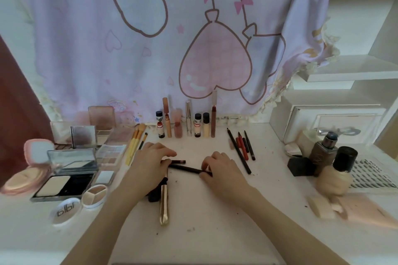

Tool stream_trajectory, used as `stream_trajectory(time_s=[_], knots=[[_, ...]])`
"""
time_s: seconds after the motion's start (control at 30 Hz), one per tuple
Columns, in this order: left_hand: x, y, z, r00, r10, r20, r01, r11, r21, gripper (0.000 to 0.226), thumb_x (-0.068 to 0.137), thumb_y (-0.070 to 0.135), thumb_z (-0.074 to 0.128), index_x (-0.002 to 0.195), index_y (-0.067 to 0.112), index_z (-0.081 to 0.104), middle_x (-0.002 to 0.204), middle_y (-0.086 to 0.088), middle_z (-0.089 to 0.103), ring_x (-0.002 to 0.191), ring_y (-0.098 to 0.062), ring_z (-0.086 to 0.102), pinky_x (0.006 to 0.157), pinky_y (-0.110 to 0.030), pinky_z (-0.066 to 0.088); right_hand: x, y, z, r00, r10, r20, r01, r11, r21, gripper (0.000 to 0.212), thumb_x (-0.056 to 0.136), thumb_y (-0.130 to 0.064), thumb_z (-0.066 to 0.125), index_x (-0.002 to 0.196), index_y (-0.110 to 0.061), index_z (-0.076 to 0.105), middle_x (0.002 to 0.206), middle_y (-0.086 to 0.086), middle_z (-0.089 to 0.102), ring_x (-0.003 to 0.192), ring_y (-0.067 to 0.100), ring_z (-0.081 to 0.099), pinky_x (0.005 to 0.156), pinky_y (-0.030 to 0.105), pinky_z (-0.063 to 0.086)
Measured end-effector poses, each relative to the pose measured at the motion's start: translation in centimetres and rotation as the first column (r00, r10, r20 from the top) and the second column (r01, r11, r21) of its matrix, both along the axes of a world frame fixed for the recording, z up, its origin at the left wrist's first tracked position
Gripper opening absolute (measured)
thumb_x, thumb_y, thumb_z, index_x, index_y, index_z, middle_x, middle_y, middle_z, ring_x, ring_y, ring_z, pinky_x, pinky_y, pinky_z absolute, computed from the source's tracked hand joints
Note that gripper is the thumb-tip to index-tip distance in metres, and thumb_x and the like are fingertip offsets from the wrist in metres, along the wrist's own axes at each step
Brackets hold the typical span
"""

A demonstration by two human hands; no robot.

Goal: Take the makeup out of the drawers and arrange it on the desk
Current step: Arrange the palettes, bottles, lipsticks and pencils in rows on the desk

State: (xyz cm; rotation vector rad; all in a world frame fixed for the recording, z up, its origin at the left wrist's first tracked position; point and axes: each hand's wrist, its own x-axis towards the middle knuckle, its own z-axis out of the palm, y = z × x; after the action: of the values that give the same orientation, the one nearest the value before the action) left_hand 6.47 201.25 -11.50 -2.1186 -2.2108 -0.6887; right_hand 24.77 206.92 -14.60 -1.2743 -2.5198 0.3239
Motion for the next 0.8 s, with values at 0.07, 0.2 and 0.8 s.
stream_trajectory(time_s=[0.07,0.2,0.8], knots=[[-0.4,-0.3,0.0,1.0,0.005,0.009,-0.005,1.0,0.002,0.033,0.093,0.015,0.05,0.124,0.024,0.055,0.122,0.004,0.055,0.118,-0.015,0.04,0.099,-0.027,0.03,0.0,-0.2,-0.3,1.0,-0.01,-0.014,0.01,1.0,-0.001,0.019,0.096,-0.027,0.043,0.109,-0.016,0.053,0.111,0.0,0.05,0.101,0.017,0.043,0.088,0.03,0.037],[-1.1,-1.0,0.2,1.0,0.008,0.005,-0.008,0.999,0.032,0.045,0.09,0.015,0.055,0.134,0.023,0.044,0.131,0.002,0.048,0.123,-0.018,0.036,0.1,-0.027,0.027,0.6,-0.2,0.3,0.981,-0.083,-0.176,0.063,0.991,-0.116,0.008,0.097,-0.023,0.044,0.099,-0.018,0.05,0.096,-0.003,0.052,0.087,0.013,0.047,0.075,0.023,0.039],[4.0,-2.8,3.1,0.931,-0.207,0.3,0.16,0.972,0.175,0.021,0.085,0.022,0.062,0.076,0.039,0.054,0.066,0.011,0.058,0.069,0.005,0.052,0.061,-0.005,0.039,5.2,-1.8,4.7,0.212,-0.482,-0.85,-0.562,0.651,-0.509,0.009,0.078,-0.009,0.064,0.078,-0.007,0.073,0.06,0.001,0.054,0.053,0.009,0.047,0.05,0.017,0.041]])
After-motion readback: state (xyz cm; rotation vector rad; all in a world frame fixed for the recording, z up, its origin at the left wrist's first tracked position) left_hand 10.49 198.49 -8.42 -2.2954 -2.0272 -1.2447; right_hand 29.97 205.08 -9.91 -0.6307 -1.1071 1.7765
